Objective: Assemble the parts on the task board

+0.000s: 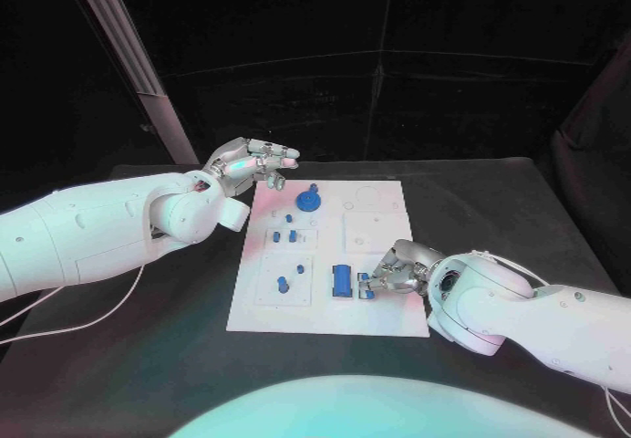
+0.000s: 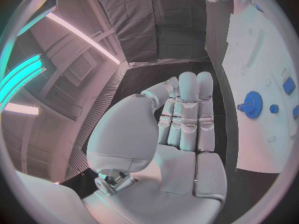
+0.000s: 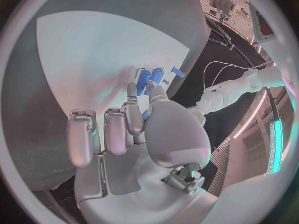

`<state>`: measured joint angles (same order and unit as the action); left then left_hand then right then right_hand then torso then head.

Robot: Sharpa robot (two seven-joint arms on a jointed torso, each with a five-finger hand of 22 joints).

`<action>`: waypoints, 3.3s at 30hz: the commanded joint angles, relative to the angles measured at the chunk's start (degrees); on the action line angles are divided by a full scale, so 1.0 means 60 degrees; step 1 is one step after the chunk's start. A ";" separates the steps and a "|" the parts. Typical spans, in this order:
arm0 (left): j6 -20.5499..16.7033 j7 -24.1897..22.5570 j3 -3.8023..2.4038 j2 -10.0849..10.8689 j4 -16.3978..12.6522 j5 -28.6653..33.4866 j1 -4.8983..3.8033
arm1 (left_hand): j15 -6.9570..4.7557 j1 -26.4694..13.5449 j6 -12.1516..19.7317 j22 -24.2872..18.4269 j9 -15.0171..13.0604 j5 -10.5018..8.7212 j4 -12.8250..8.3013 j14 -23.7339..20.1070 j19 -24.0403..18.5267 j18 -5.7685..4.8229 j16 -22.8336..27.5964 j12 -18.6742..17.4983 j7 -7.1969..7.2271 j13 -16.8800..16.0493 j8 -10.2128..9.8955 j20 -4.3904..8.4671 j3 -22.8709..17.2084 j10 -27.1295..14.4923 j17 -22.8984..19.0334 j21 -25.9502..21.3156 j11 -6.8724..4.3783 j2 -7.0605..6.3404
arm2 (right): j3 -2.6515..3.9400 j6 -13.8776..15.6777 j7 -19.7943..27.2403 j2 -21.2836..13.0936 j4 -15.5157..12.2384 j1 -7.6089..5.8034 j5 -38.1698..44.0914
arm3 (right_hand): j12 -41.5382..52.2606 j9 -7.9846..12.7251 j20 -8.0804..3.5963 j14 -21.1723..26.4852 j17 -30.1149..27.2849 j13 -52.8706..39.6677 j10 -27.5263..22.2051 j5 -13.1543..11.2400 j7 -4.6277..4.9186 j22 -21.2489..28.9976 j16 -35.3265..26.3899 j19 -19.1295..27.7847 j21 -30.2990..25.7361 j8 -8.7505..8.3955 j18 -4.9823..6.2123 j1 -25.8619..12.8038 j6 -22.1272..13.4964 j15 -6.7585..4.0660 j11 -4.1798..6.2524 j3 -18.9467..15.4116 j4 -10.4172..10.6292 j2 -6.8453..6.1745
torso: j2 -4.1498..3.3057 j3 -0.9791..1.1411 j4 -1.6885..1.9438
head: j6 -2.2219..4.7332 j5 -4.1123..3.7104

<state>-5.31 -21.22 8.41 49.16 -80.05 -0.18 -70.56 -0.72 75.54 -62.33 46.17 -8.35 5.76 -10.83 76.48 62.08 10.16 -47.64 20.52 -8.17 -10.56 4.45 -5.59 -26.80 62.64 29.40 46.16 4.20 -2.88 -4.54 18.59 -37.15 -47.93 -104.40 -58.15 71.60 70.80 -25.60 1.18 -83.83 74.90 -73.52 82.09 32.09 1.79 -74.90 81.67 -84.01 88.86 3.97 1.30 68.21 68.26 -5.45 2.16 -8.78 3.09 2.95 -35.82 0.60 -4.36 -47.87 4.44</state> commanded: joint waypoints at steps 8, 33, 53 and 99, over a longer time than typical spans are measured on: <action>0.0105 -0.0015 -0.0007 0.0000 -0.0037 0.0031 -0.0016 | 0.0012 -0.0077 -0.0031 0.0006 -0.0011 -0.0038 -0.0049 -0.0046 -0.0017 0.0055 0.0060 0.0042 -0.0032 -0.0015 -0.0038 0.0023 -0.0007 -0.0039 -0.0016 -0.0052 -0.0006 0.0035 | 0.0003 -0.0409 -0.0374 0.0186 0.0107 -0.0013 0.0394 | -0.0014 0.0009 -0.0084 -0.0569 0.0199 0.0034 0.0031 -0.0055 -0.0002 -0.2323 0.0027 -0.0870 -0.0010 0.0049 -0.0152 -0.0121 0.0064 -0.0075 0.0030 -0.0002 0.0103 -0.0034 | 0.0006 -0.0002 -0.0002 | 0.0003 0.0010; 0.0113 0.0002 -0.0007 0.0020 -0.0059 0.0031 -0.0018 | 0.0011 -0.0078 -0.0025 0.0007 -0.0013 -0.0034 -0.0068 -0.0047 -0.0021 0.0057 0.0060 0.0048 -0.0037 -0.0024 -0.0046 0.0024 -0.0005 -0.0053 -0.0021 -0.0057 -0.0003 0.0031 | 0.0004 -0.0330 -0.0426 0.0328 0.0222 -0.0014 0.0689 | -0.0156 -0.0141 -0.0058 -0.0538 0.0048 0.0105 -0.0002 -0.3517 0.0034 -0.2218 -0.0106 -0.0800 -0.0130 0.0027 -0.0116 -0.0470 0.0202 -0.0040 -0.0017 -0.0335 0.1755 -0.0309 | 0.0009 0.0005 -0.0008 | 0.0018 0.0020; 0.0136 0.0028 -0.0007 0.0025 -0.0054 0.0031 -0.0018 | 0.0013 -0.0093 -0.0024 0.0007 -0.0015 -0.0034 -0.0067 -0.0047 -0.0022 0.0056 0.0060 0.0052 -0.0042 -0.0029 -0.0049 0.0022 -0.0001 -0.0060 -0.0024 -0.0061 0.0001 0.0036 | 0.0004 -0.0100 -0.0285 0.0059 -0.0073 -0.0012 0.0660 | -0.0166 -0.0337 -0.0137 -0.0555 0.0119 0.0102 0.0041 -0.3058 -0.0080 -0.2255 -0.0066 -0.0824 -0.0094 0.0114 -0.0128 -0.0230 0.0519 -0.0125 0.0086 -0.0319 0.2017 -0.0060 | 0.0014 0.0002 -0.0007 | 0.0012 0.0004; 0.0156 0.0112 -0.0005 -0.0001 -0.0001 0.0028 -0.0018 | 0.0013 -0.0093 -0.0024 0.0007 -0.0015 -0.0034 -0.0067 -0.0047 -0.0022 0.0056 0.0060 0.0052 -0.0042 -0.0029 -0.0049 0.0022 -0.0001 -0.0060 -0.0024 -0.0061 0.0001 0.0036 | 0.0004 -0.1239 0.0008 0.0194 0.0478 -0.0013 0.1162 | -0.0296 -0.0576 -0.0122 -0.0547 0.0108 0.0148 0.0002 -0.4380 -0.0042 -0.2228 -0.0113 -0.0803 -0.0136 -0.0007 -0.0118 0.0946 0.0444 -0.0102 0.0055 -0.0303 0.1334 -0.0439 | 0.0003 0.0011 -0.0011 | -0.0012 0.0026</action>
<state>-4.99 -20.38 8.42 49.20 -80.04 -0.18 -70.57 -0.72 75.54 -62.33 46.17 -8.37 5.76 -10.83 76.48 62.08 10.16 -47.65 20.52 -8.18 -10.66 4.45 -5.60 -26.80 62.65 29.34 46.16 4.20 -2.88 -4.51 11.50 -37.28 -46.86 -101.61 -58.17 78.11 69.19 -29.07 0.78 -84.03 74.91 -72.77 82.18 6.14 1.68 -74.90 81.00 -84.03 88.20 4.23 1.30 73.38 71.00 -5.61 2.25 -10.57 11.47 0.11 -35.82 0.63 -4.35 -47.90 4.55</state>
